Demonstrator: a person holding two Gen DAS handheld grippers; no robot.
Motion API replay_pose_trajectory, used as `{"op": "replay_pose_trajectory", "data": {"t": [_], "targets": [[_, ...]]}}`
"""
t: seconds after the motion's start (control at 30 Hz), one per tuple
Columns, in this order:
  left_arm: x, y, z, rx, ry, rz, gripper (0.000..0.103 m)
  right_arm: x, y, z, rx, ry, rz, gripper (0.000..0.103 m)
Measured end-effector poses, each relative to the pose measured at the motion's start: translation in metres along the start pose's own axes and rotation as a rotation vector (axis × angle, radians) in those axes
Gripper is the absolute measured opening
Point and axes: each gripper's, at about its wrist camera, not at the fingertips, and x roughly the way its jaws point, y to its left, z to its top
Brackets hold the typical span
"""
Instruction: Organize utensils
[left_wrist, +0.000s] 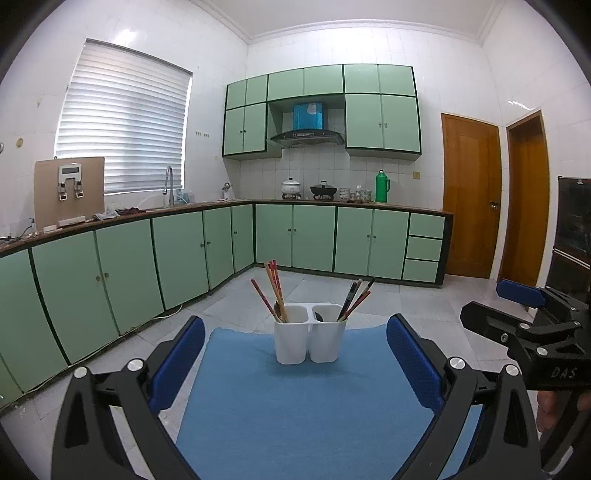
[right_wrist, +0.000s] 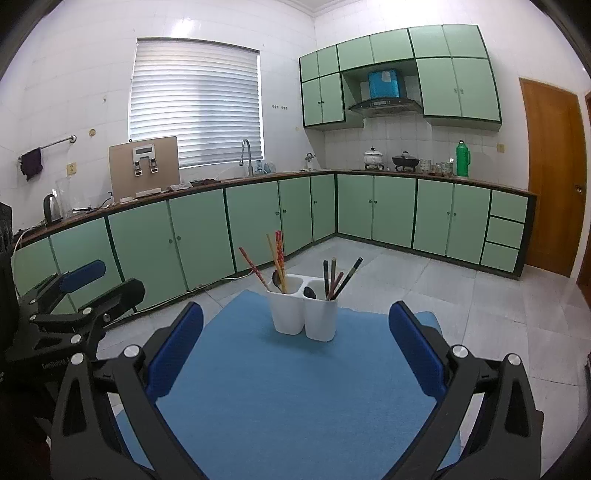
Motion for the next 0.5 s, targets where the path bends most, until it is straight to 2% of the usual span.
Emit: {"op": "replay_pose_trajectory", "data": {"t": [0.5], "targets": [[-0.0003,0.0100,-0.0060,-0.025,0.019,0.009,0.097,0.0063,0.0099,-0.0058,0.004,0.027,0.009,0.098]]}}
